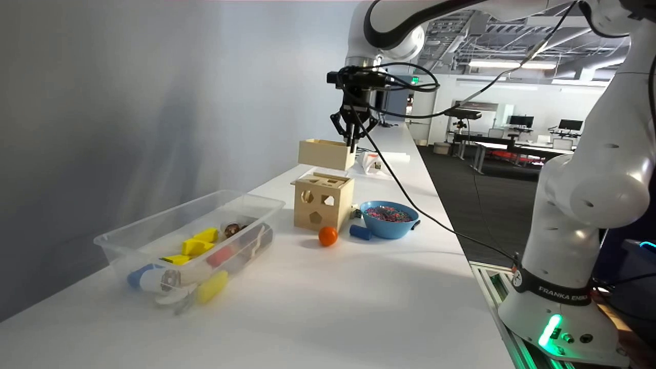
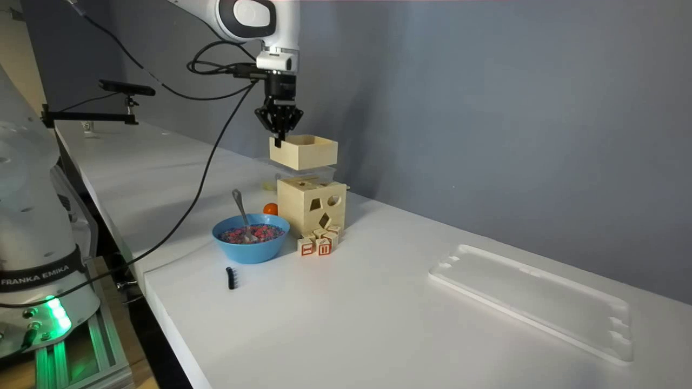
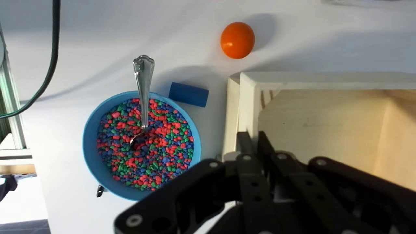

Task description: Pour the coffee pods into the transparent container

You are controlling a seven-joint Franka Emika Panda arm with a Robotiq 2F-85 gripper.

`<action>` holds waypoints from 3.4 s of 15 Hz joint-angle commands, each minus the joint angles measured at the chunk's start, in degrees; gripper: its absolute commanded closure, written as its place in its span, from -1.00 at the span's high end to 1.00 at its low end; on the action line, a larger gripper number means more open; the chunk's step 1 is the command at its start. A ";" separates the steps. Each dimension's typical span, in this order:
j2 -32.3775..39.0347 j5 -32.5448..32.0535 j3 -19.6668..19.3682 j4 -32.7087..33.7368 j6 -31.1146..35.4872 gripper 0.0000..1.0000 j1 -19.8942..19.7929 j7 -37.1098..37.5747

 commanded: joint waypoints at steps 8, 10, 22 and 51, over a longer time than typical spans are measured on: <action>3.25 -0.61 -1.94 -1.38 10.27 -0.97 0.31 -2.04; 4.15 -0.18 -2.14 -1.81 10.42 -0.97 0.64 -2.82; 3.89 -3.52 -2.16 -2.93 7.38 -0.97 0.18 -0.77; -4.31 -2.92 -1.66 -3.13 3.25 1.00 -0.05 7.50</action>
